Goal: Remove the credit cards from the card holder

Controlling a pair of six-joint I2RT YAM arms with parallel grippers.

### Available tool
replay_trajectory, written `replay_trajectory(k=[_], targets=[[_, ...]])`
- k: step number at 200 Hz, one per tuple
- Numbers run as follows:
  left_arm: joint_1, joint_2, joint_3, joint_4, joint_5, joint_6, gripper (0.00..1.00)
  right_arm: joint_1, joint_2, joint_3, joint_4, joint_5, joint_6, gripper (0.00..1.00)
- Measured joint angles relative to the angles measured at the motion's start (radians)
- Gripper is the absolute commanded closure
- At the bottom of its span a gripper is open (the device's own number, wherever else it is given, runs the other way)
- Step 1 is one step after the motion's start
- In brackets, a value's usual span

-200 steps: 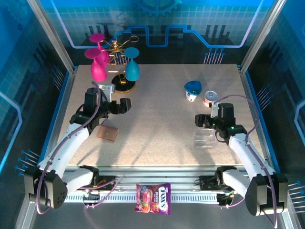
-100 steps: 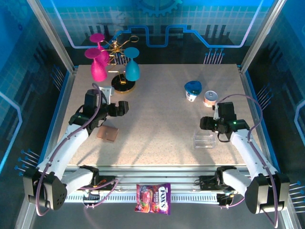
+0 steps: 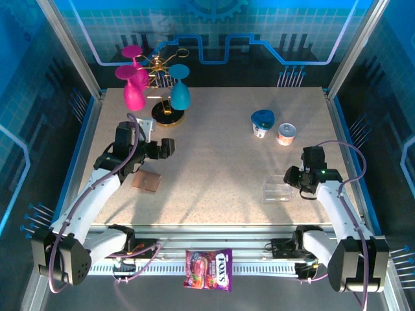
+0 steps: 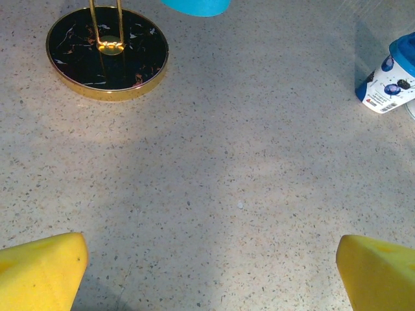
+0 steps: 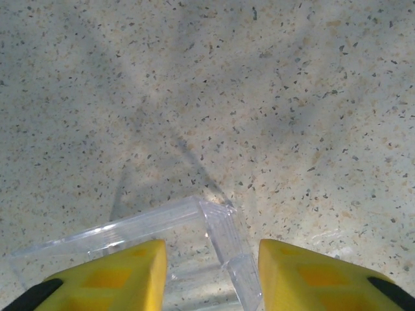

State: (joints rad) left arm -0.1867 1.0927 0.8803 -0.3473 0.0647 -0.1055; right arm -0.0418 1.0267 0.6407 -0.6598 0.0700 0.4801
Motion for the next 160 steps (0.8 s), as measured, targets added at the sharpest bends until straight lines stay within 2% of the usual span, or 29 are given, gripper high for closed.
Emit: replay_trajectory(k=[41,88,160], targets=[[0.009,0.000,0.000,0.000,0.004,0.000,0.01,-0.006,0.058,-0.014,0.042,-0.029,-0.001,0.65],[0.014,0.000,0.000,0.000,0.011,0.000,0.01,-0.012,0.112,-0.014,0.071,-0.063,-0.001,0.76],[0.023,0.001,0.000,0.001,0.011,0.000,0.01,0.017,0.111,-0.014,0.077,-0.071,0.003,0.84]])
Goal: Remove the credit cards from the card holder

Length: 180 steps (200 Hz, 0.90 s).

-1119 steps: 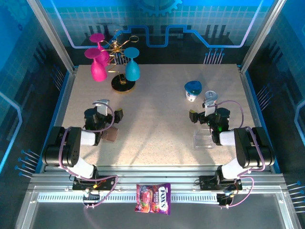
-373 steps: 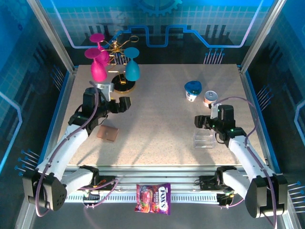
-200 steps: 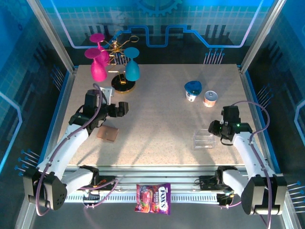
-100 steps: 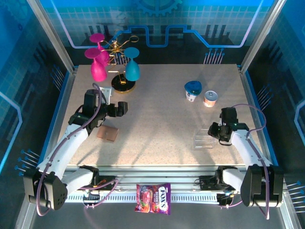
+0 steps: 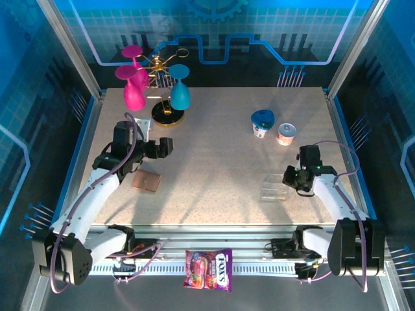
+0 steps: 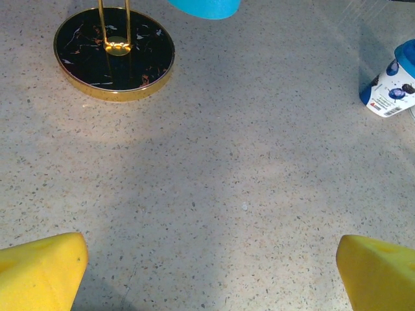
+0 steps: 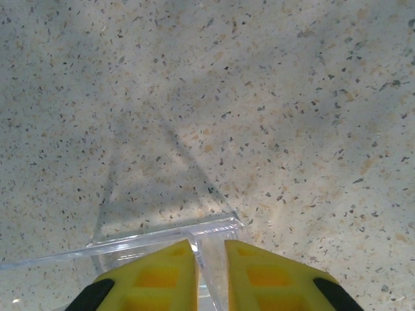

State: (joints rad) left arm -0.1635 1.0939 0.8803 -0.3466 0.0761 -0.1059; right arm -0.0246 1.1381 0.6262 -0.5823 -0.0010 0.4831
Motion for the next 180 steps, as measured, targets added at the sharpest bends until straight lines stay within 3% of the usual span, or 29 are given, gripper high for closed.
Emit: replay_trajectory(k=[63,139,180], targets=[[0.005,0.006,0.000,0.000,0.009,-0.023,0.01,0.134,0.006,0.019,-0.017,0.040,0.034,0.96],[0.011,0.018,0.031,-0.051,0.009,-0.026,0.01,0.296,0.093,0.135,-0.030,0.084,0.079,0.97],[0.018,0.018,0.087,-0.121,-0.008,-0.026,0.01,0.472,0.343,0.437,-0.050,0.152,0.085,0.98]])
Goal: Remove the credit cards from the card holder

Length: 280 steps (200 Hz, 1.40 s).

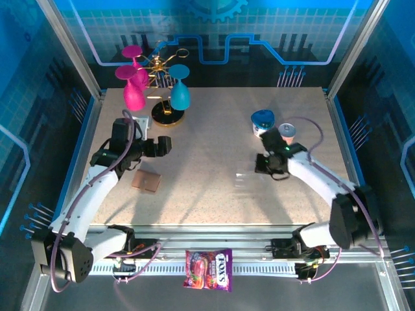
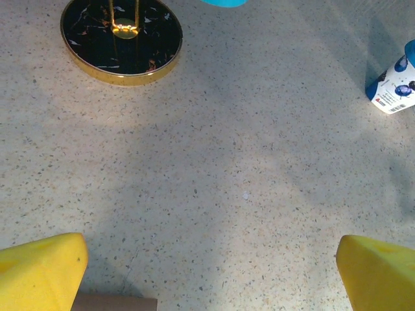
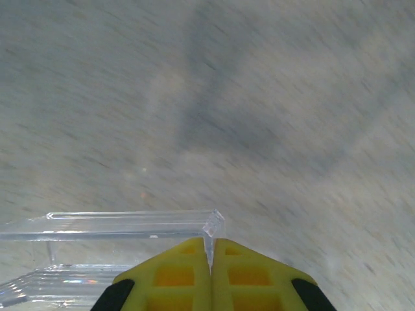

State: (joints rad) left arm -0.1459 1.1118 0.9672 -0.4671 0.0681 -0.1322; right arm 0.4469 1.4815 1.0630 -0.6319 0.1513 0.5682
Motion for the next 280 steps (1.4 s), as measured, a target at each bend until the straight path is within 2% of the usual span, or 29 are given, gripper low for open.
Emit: replay_trajectory(k=[60,115,210,280], targets=[[0.044,0.004,-0.001,-0.014,0.000,-0.024,0.01,0.085,0.313,0.337,0.004,0.035,-0.007,0.97],[0.046,0.010,-0.001,-0.026,0.000,-0.024,0.01,0.103,0.499,0.510,-0.019,0.056,0.003,0.97],[0.046,0.010,-0.001,-0.027,0.001,-0.026,0.01,0.095,0.587,0.598,-0.051,0.097,0.017,0.95],[0.046,0.010,-0.001,-0.038,0.001,-0.026,0.01,0.093,0.589,0.598,-0.068,0.103,0.049,0.88]])
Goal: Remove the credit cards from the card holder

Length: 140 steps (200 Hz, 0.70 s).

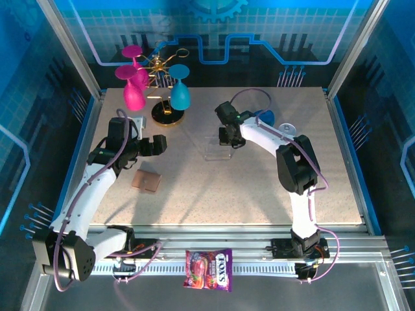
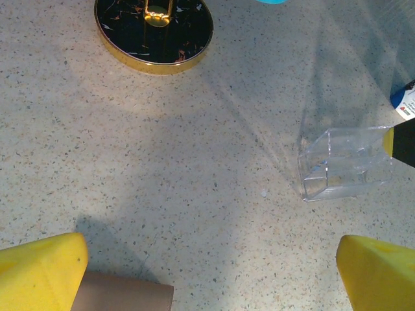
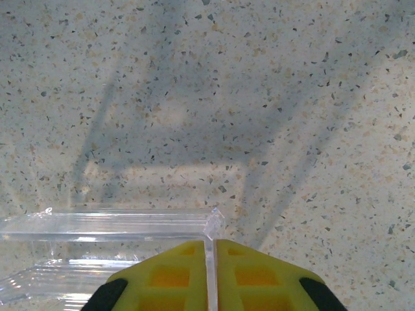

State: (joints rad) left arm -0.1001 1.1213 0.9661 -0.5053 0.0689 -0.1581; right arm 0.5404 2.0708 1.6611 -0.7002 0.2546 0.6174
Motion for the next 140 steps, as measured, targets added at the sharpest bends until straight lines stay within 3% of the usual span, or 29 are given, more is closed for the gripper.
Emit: replay_trajectory(k=[42,140], targets=[[0.000,0.000,0.000,-0.008,0.000,0.000,0.01,0.000,0.000,0.000,0.000,0.000,0.019,0.89],[0.000,0.010,0.002,-0.029,-0.005,-0.029,0.01,0.000,-0.016,-0.011,0.000,-0.001,0.038,0.76]])
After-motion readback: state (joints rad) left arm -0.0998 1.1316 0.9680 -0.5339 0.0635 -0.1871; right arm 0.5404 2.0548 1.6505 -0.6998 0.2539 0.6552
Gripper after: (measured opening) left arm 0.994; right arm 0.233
